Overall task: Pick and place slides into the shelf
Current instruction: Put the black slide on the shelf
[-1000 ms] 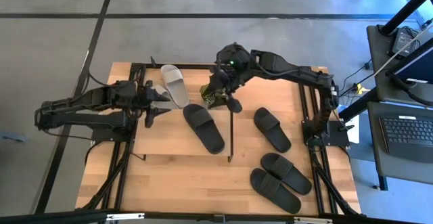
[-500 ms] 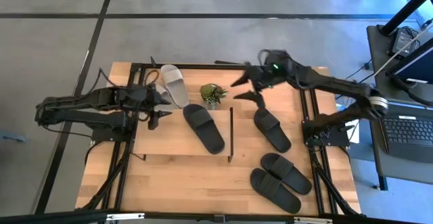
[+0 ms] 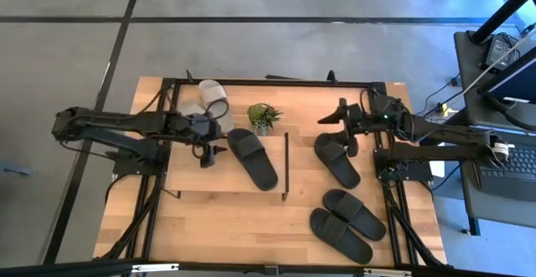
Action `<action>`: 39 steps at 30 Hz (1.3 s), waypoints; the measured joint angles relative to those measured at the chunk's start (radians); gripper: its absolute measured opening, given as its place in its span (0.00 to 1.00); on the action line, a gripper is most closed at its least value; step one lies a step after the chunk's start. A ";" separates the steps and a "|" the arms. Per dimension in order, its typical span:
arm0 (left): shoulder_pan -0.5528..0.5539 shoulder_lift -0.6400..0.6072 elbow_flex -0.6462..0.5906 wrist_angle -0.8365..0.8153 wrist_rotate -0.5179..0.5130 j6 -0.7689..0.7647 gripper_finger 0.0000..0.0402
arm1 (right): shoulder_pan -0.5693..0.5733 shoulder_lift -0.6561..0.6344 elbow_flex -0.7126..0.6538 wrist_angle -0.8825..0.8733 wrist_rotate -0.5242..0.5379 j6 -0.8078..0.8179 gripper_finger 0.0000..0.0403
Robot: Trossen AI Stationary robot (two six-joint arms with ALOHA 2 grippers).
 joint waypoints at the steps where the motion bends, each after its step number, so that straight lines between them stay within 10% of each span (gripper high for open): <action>1: -0.003 0.019 0.019 0.000 -0.016 -0.001 0.48 | 0.004 -0.018 -0.014 0.000 0.002 0.007 0.60; 16: 0.015 0.263 0.164 -0.032 -0.146 0.029 0.48 | 0.020 -0.069 -0.067 0.001 0.007 0.007 0.60; 39: 0.041 0.279 0.240 -0.082 -0.126 0.033 0.48 | 0.020 -0.068 -0.067 -0.060 0.007 0.008 0.60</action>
